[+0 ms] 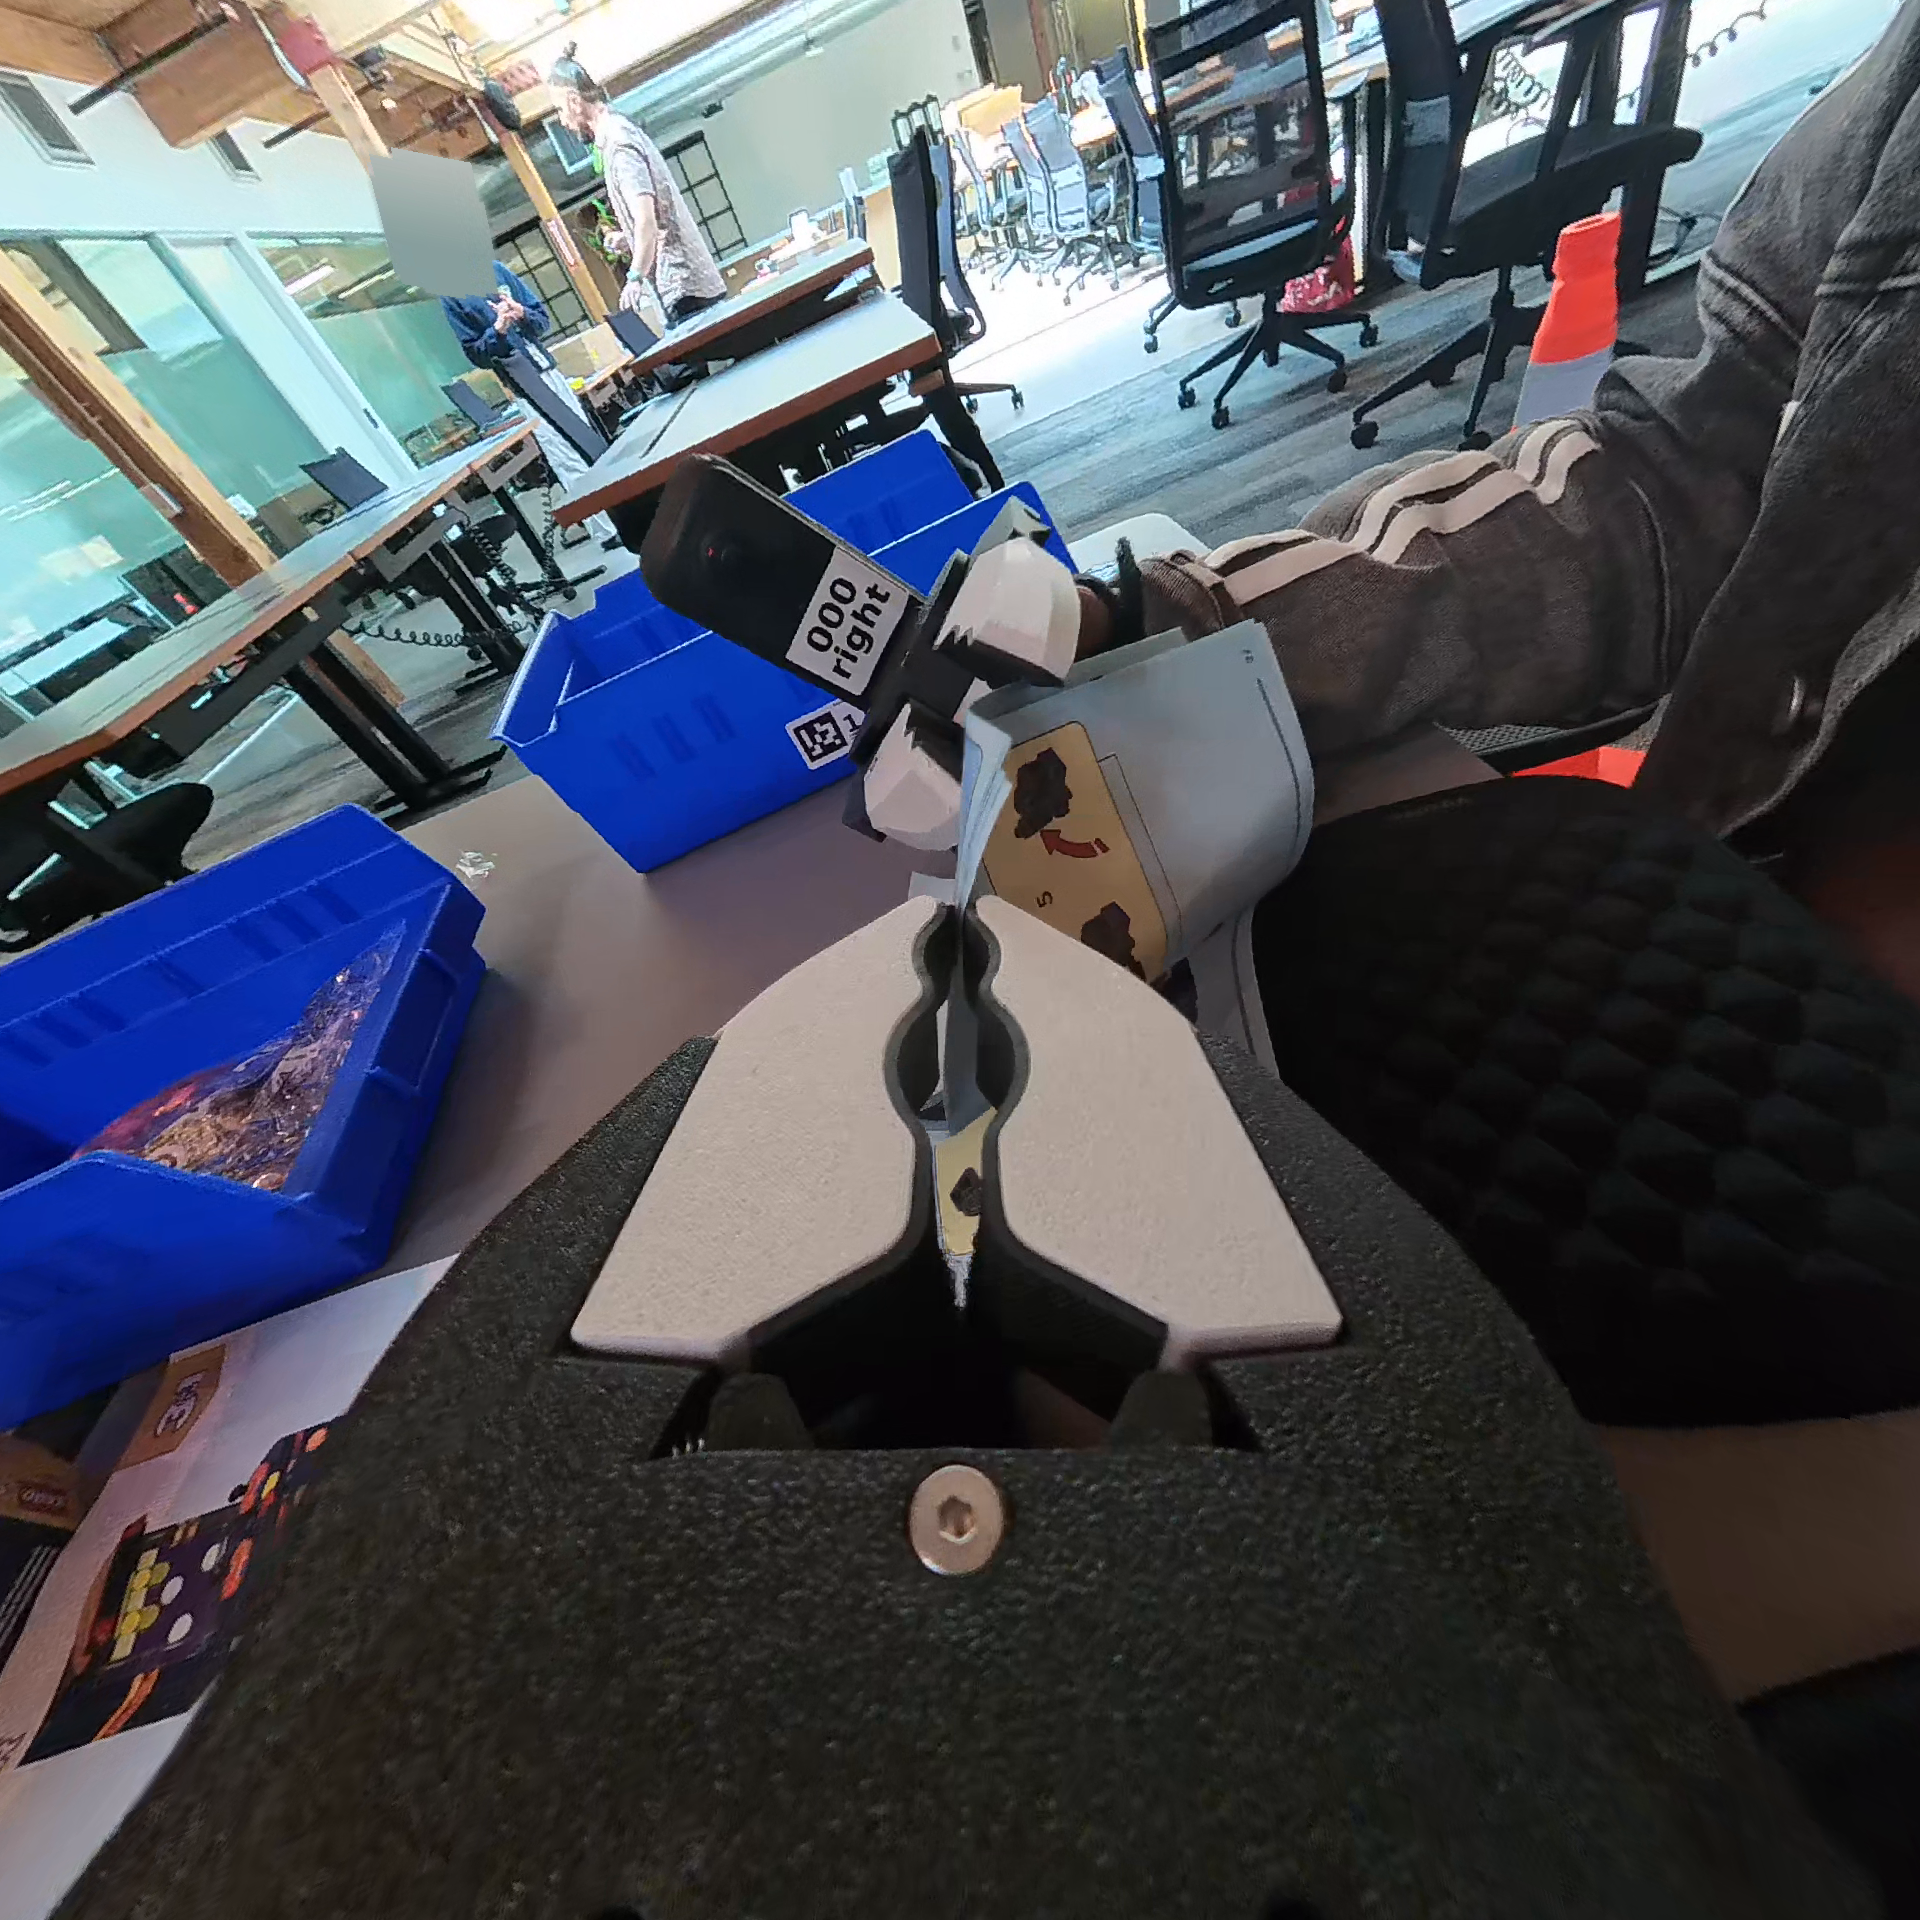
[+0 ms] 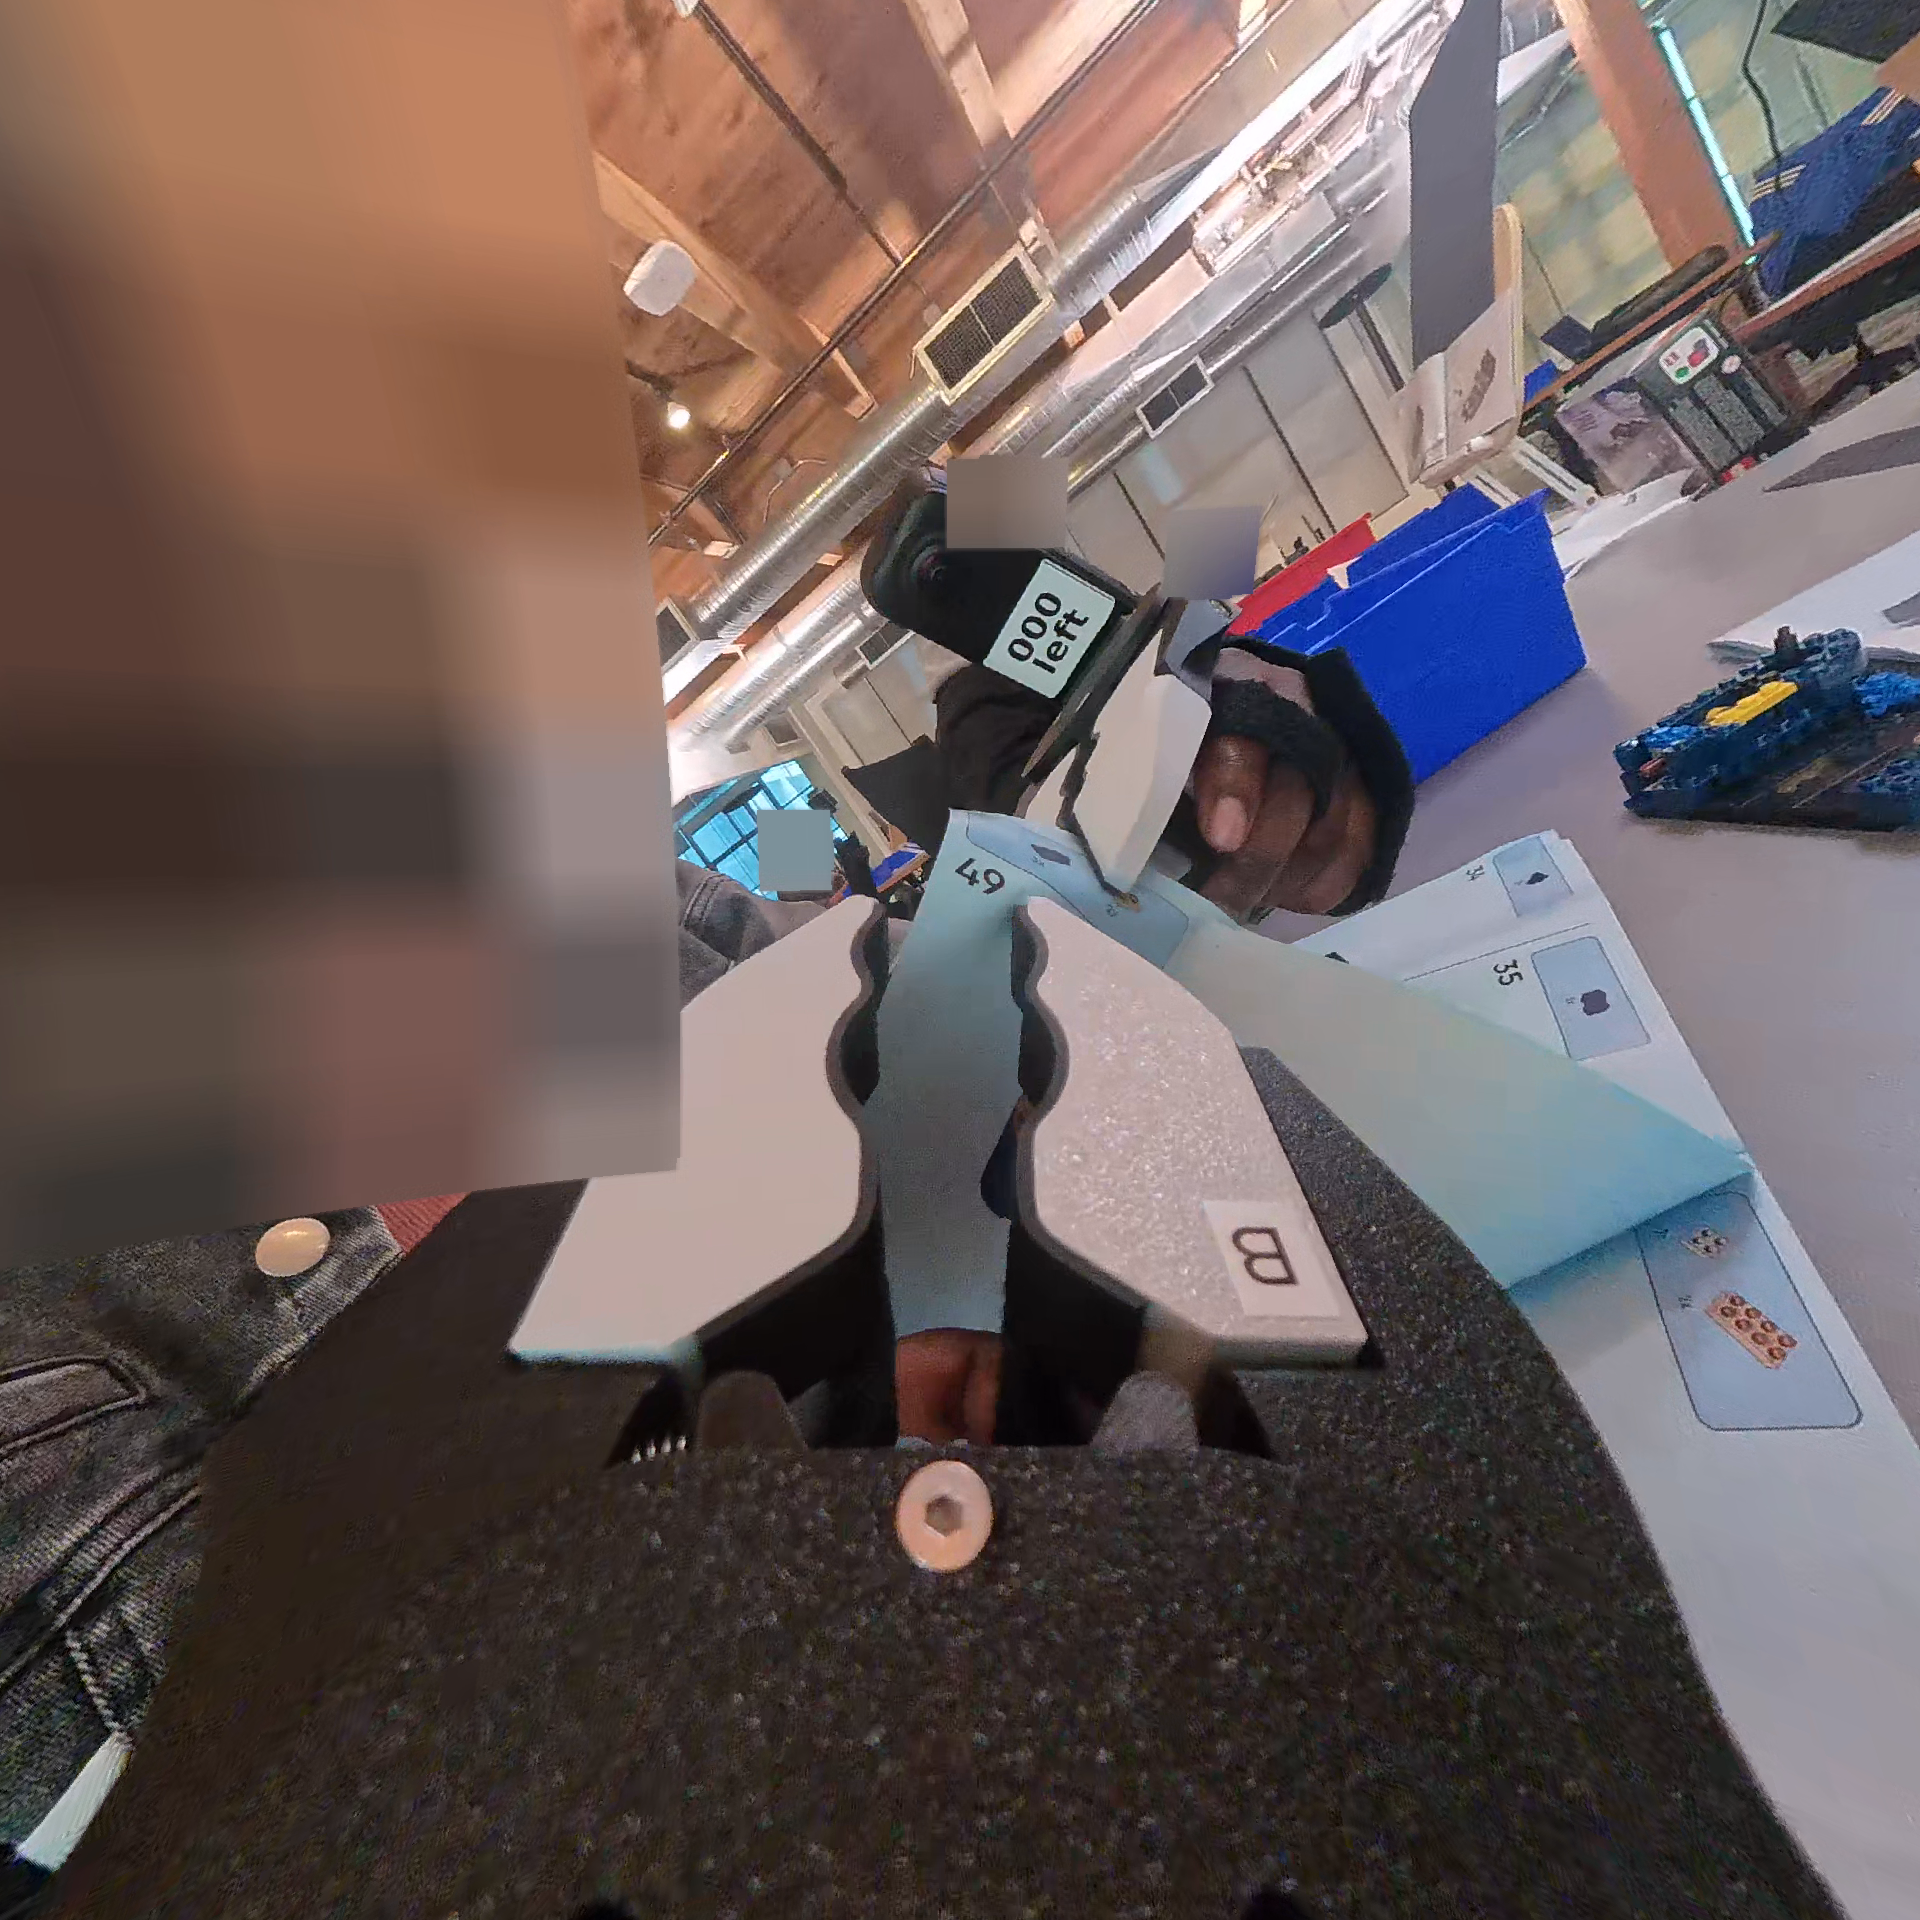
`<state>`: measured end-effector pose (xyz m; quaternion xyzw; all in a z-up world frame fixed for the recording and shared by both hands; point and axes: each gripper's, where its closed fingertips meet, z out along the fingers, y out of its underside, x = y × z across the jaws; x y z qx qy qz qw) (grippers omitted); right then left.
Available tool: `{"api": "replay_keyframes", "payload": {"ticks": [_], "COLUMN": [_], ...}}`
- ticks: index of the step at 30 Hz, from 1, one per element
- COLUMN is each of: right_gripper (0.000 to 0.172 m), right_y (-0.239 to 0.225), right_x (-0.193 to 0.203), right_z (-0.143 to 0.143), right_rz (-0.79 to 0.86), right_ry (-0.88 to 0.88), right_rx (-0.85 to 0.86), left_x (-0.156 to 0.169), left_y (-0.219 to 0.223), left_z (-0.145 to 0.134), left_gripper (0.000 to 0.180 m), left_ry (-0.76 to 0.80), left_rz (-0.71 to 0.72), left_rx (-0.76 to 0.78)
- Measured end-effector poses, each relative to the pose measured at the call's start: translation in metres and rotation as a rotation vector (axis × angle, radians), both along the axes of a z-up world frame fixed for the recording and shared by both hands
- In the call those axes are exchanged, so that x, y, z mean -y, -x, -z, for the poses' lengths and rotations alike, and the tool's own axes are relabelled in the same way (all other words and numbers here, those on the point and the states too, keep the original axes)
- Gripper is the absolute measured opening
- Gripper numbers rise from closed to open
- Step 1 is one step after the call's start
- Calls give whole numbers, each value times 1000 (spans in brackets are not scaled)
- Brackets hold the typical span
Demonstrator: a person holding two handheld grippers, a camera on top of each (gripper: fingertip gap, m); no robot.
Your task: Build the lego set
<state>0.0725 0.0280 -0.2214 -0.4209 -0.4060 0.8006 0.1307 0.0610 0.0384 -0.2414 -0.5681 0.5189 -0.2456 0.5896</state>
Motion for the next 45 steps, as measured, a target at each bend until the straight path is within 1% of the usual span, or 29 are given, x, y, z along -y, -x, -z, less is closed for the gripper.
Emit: {"api": "replay_keyframes", "payload": {"ticks": [4,8,13,16,17,18,19,21,22,23,24,25,26,27,28,29,30,31,32,33,35,37,39,40,41,43,45], "right_gripper": [20,8,8,4,0,0,1,14,18,26,39,41,37,29,20,21,31,42,44,44,41,41,29,20,8,0,0], "right_y": [0,-3,-7,-6,-10,-13,-18,-36,-49,-64,-77,-82,-79,-67,-50,-36,-27,-20,-16,-11,-3,2,3,3,3,3,3], "right_x": [1,-6,-15,-26,-36,-50,-72,-116,-135,-152,-161,-158,-148,-127,-97,-66,-40,-20,-5,3,11,14,13,13,12,10,6], "right_z": [1,0,-3,0,-2,-2,2,14,15,15,8,-3,-13,-20,-23,-22,-18,-14,-8,0,15,20,23,24,25,29,32], "right_rz": [-11,35,60,145,197,277,394,679,840,1017,1157,1229,1233,1138,946,709,489,316,204,161,133,106,93,88,99,116,141], "right_ry": [8,6,33,-20,-22,-7,9,-28,-87,-174,-296,-433,-538,-600,-601,-534,-442,-376,-358,-379,-417,-385,-348,-347,-356,-392,-426], "right_rx": [11,8,-4,11,14,22,66,170,205,244,250,221,166,86,-1,-54,-60,-37,-6,30,94,125,143,147,148,161,184], "left_x": [2,3,-2,-3,-3,-3,-4,-4,-3,-3,-2,-1,-1,0,0,0,0,0,0,1,2,3,3,3,3,3,2], "left_y": [1,5,13,17,19,20,22,24,24,23,22,21,20,19,18,17,17,16,16,15,13,11,9,9,10,10,10], "left_z": [1,-3,-4,-6,-6,-6,-7,-8,-8,-8,-8,-7,-6,-5,-4,-3,-2,0,2,4,7,10,15,17,18,18,18], "left_gripper": [1,1,1,1,1,1,1,1,1,1,1,1,1,1,1,1,1,1,1,1,1,1,1,1,1,2,4], "left_ry": [11,18,15,15,13,13,11,13,16,16,16,17,18,18,17,18,21,25,27,29,35,41,42,40,41,45,44], "left_rz": [23,29,0,-8,-10,-12,-16,-15,-11,-9,-4,2,5,7,9,11,12,12,12,12,22,33,30,27,26,29,23], "left_rx": [11,48,53,69,69,70,76,86,87,86,83,78,72,67,64,60,53,43,30,16,-4,-16,-42,-55,-62,-58,-56]}}
